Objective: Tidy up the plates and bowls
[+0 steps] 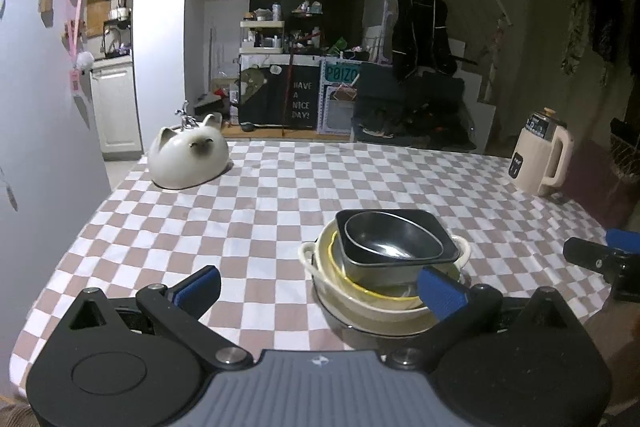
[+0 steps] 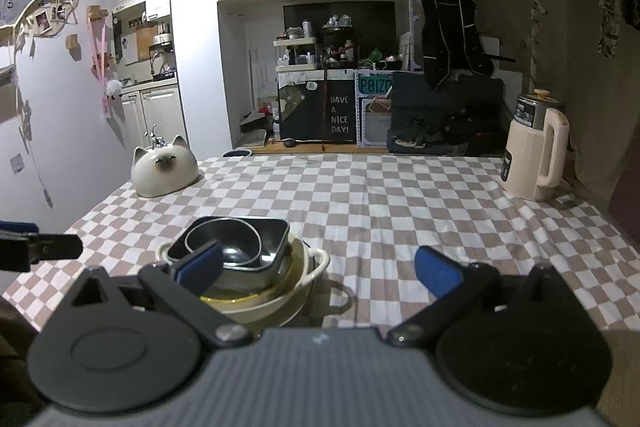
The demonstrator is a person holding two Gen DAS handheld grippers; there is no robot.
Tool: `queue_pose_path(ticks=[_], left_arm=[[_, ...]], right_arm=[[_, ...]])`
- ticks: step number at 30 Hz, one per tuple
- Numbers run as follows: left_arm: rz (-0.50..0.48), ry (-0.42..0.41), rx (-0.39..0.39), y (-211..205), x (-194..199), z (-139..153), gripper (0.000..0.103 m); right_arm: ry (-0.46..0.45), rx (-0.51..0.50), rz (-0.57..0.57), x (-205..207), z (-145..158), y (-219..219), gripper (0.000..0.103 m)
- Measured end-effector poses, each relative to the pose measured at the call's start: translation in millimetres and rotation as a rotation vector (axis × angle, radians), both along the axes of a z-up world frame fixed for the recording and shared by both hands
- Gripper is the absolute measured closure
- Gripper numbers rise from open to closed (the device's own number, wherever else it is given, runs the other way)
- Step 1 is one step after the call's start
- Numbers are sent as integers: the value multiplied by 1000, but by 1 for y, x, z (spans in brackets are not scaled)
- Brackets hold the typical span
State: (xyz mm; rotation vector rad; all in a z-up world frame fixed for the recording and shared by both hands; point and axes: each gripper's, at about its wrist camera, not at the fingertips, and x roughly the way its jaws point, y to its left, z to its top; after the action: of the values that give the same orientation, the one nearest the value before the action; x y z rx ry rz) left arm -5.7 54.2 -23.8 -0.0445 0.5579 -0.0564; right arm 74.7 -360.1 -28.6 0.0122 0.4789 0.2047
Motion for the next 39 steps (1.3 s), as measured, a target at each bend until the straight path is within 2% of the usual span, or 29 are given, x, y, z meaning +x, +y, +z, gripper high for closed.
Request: queue_pose_path(ticks=[16, 39], left_arm=[[0, -18, 40, -6, -29, -11, 0], [-9, -23, 42, -5, -32, -12, 0]], right_arm=[[-4, -20, -5, -23, -9, -1, 0], [0, -29, 4, -30, -10, 1, 0]])
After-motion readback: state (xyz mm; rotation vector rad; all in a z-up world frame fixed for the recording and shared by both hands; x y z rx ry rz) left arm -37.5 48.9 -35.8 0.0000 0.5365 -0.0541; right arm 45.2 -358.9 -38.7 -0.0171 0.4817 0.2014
